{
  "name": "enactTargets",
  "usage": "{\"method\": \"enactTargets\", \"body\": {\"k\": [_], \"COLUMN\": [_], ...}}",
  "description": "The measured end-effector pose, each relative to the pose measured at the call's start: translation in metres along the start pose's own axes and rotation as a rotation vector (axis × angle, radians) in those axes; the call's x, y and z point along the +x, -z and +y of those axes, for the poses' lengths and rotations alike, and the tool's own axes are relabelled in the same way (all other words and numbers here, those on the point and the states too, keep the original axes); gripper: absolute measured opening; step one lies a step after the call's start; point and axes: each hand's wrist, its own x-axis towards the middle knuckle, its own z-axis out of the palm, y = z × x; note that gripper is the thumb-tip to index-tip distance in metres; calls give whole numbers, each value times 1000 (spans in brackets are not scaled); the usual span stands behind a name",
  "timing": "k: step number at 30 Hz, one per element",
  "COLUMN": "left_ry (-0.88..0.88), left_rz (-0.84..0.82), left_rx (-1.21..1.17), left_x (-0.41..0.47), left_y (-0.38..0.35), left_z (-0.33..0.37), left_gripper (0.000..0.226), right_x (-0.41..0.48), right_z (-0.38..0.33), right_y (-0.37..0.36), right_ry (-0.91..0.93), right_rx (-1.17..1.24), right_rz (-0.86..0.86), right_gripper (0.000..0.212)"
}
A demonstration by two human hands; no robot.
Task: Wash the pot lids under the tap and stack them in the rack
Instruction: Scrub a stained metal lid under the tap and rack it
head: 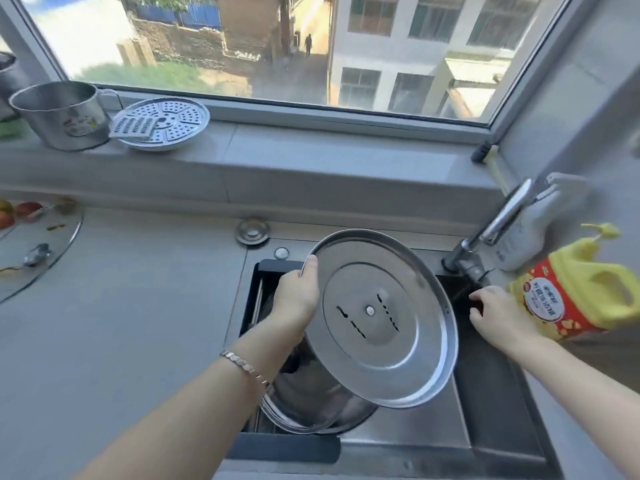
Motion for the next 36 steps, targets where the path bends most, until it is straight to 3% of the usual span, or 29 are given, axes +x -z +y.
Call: {"method": "enactTargets", "body": {"k": [6, 12, 23, 29, 32, 36], "left_ry": [86, 105, 123, 160, 177, 168], "left_rz": [77, 132, 181, 157, 155, 157], "left_rx": [53, 90, 100, 73, 48, 19], "left_x": [-23, -27, 2, 3, 4, 6], "left_y": [-83, -116, -136, -147, -146, -146], "left_z": [18, 26, 34, 38, 39, 38], "left_gripper": [57, 56, 52, 41, 49, 47], "right_x": [28, 60, 93, 92, 92, 94], "right_z": [53, 65, 62, 74, 76, 80], "right_y": [5, 3, 6, -5, -6, -6], "right_ry": [101, 279, 384, 402, 417, 440], "right_rx": [-142, -173, -381, -316, -312, -330], "right_rz": [-49, -39, -40, -12, -5, 14], "right_gripper": [50, 71, 31, 16, 10, 26]}}
